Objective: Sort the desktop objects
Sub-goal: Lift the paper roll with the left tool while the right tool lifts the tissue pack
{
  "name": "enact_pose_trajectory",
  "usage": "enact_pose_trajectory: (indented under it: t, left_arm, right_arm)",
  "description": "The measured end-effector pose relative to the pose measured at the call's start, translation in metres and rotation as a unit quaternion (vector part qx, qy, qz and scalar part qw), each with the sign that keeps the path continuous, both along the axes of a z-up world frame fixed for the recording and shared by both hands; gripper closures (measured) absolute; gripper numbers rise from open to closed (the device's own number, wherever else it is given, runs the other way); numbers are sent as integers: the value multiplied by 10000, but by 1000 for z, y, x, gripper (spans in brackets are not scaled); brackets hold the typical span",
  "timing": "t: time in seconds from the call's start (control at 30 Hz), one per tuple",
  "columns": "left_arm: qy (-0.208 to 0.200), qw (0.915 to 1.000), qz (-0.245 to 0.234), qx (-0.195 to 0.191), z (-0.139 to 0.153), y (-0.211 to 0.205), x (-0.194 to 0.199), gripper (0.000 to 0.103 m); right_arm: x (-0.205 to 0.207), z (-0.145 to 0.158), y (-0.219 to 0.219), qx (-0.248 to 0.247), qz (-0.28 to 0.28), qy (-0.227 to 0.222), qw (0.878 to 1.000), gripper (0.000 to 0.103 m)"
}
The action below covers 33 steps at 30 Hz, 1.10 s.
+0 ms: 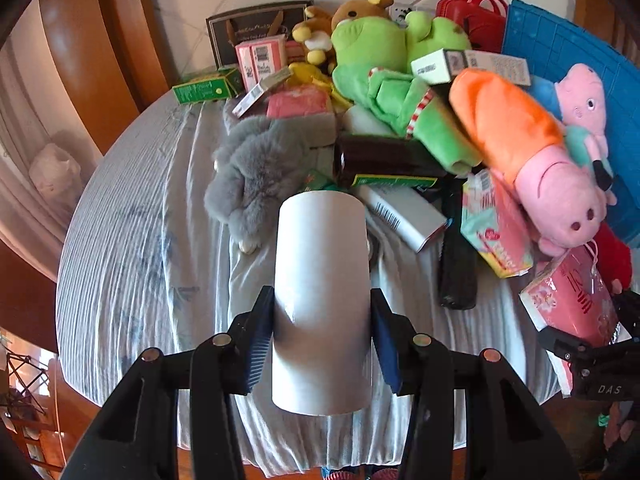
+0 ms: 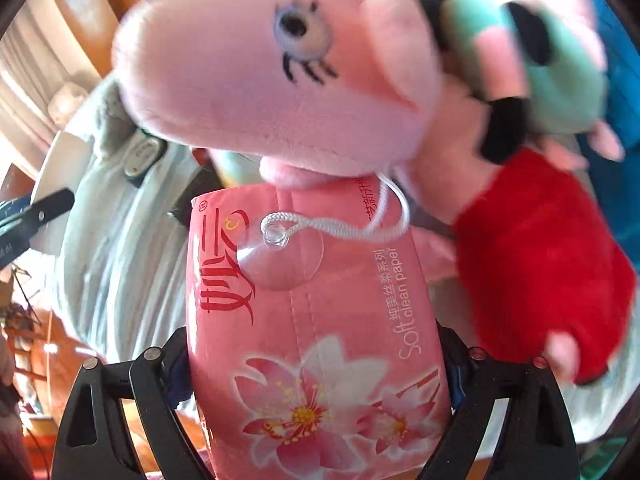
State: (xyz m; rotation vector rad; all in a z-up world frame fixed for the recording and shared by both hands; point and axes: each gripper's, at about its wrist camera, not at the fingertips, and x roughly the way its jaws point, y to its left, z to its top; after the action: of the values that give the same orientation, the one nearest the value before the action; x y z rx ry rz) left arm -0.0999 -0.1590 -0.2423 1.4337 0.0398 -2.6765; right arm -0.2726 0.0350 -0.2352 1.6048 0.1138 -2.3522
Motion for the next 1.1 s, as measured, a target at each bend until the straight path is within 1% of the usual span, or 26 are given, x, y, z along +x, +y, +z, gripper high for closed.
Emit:
enact_pose_trajectory:
  t: [0.1,0.2,0.27,0.3,0.33,0.4,0.43,0.47,0.5,0.6,0.7,0.77,0.93,1.1]
  left_arm:
    - [163,9997,-166,2,19,10,-7,58]
    - [340,9989,-316,38,37,20,-8,58]
    - [473,9980,-410,49,51,27,-10,58]
    - [529,9976,-451,56,57,28,-12,58]
    - [625,9967,-506,68,66,31,-12,58]
    - [824,9949,-576,79,82,34,-9,58]
    - [940,9938,-597,77,90,36,-7,58]
    - [1059,9923,-637,83,99,37,-5,58]
    - [1144,9910,-682,88,105,39,-3,58]
    - [1423,9866,-799,84,123,43,0,58]
    - [1641,9819,-938,119,135,48,1,58]
    - [1714,9798,-1021,128,140,54,0,58]
    - [1840,9744,-1287,94,153,81,-9,58]
    - [2125,9656,-1499,46,173,128,-21,58]
  right_arm:
    - [8,32,4,-112,-18,274,9996,11]
    - [13,72,5,-152,-46,735,9972,11]
    - [14,95,6,-158,-90,1073,9941,11]
    - [15,101,0,-144,-121,1203,9926,11]
    - [14,116,15,-144,-155,1320,9910,11]
    - [29,131,17,-184,-198,1570,9872,11]
    - [27,145,17,-184,-233,1731,9845,11]
    - [36,147,-1,-192,-267,1850,9822,11]
    - [42,148,-3,-219,-311,1968,9797,11]
    - [52,170,-3,-249,-419,2283,9724,11]
    - [64,186,-2,-127,-520,2542,9657,11]
    - [60,192,-4,-93,-608,2676,9616,11]
    - [64,210,10,-80,-772,2982,9513,11]
    - [62,240,45,-91,-972,3421,9346,11]
